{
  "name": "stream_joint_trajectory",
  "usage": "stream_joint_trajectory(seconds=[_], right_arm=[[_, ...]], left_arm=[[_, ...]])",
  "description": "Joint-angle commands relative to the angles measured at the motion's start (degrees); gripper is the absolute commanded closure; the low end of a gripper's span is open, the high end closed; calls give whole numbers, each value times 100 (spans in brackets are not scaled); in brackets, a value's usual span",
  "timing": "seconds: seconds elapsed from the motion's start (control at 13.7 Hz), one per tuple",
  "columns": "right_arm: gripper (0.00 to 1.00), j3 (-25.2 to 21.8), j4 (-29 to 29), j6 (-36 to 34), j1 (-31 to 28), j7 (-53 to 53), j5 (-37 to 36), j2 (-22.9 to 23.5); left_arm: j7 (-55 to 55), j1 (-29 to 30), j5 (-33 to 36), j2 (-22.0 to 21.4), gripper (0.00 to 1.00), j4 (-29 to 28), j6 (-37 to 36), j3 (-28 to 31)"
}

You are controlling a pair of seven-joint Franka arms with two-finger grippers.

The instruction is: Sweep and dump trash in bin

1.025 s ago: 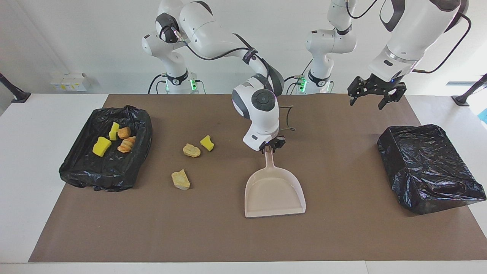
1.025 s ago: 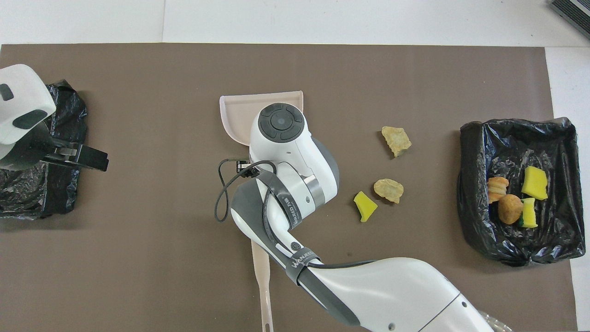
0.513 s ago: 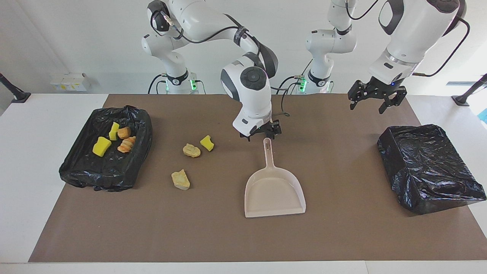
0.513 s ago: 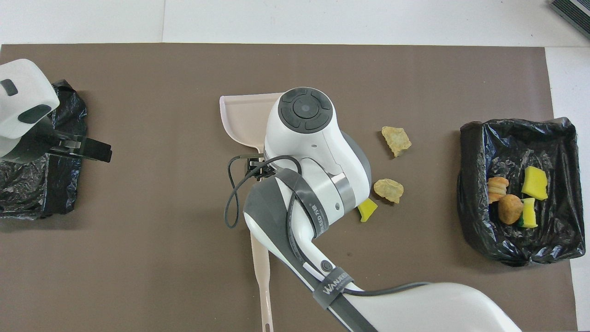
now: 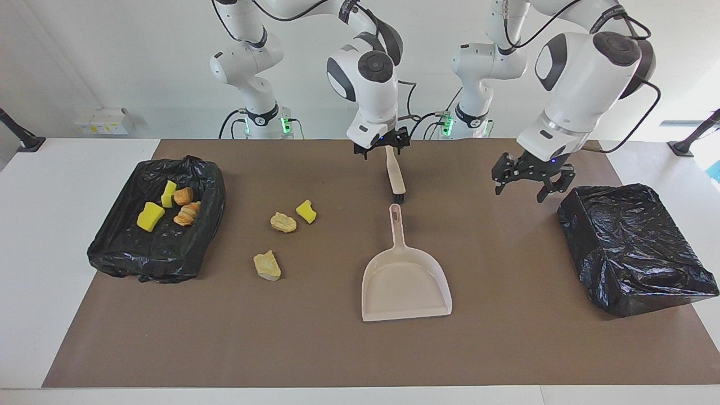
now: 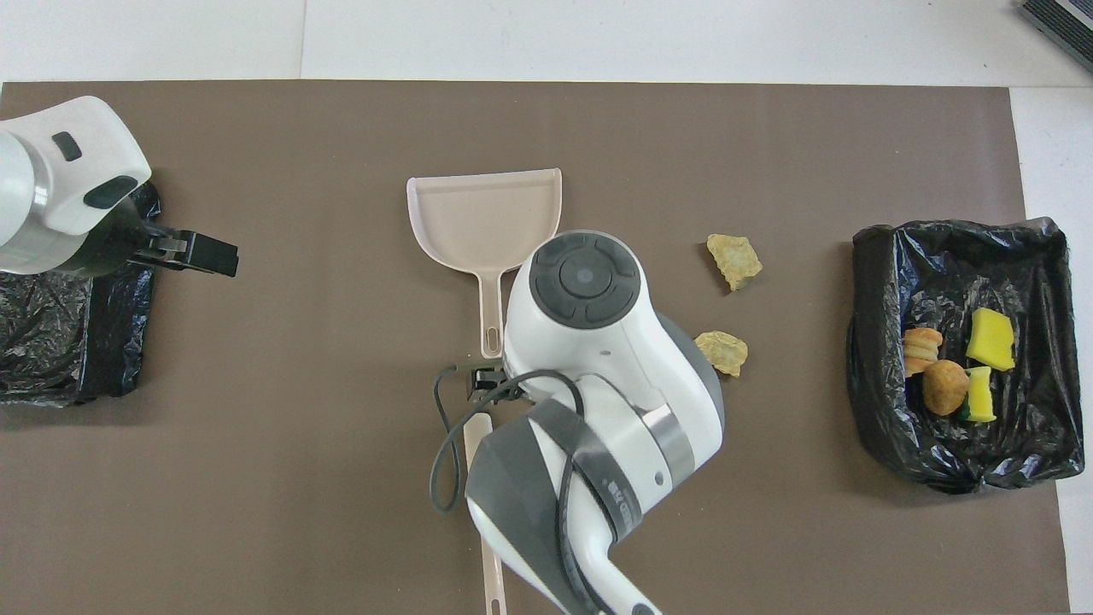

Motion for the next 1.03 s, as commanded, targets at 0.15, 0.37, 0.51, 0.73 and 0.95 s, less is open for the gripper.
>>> stream_joint_trajectory(seconds=[0.15,0.37,0.51,0.73,0.95], right_arm=[[0,-21,-1332,1073,783,459,433,-470],[0,-21,-1896,1604,1128,681,443,-461],[0,-21,-1950,1613,1146,681,451,-461],[47,-21,-1950,1622,1164,558,451,-443],[100,-21,-1889,1622,1112,663,451,-373]], left_arm=[[-794,-893,27,780,0,9,1081,77],[-1103,-1323,71,983,0,-157,1373,77],[-1690,-1614,447,1107,0,-490,1845,68],[-2307,-1905,511,976,0,-1149,2191,68],[-3088,-2020,511,844,0,-1336,2226,59]])
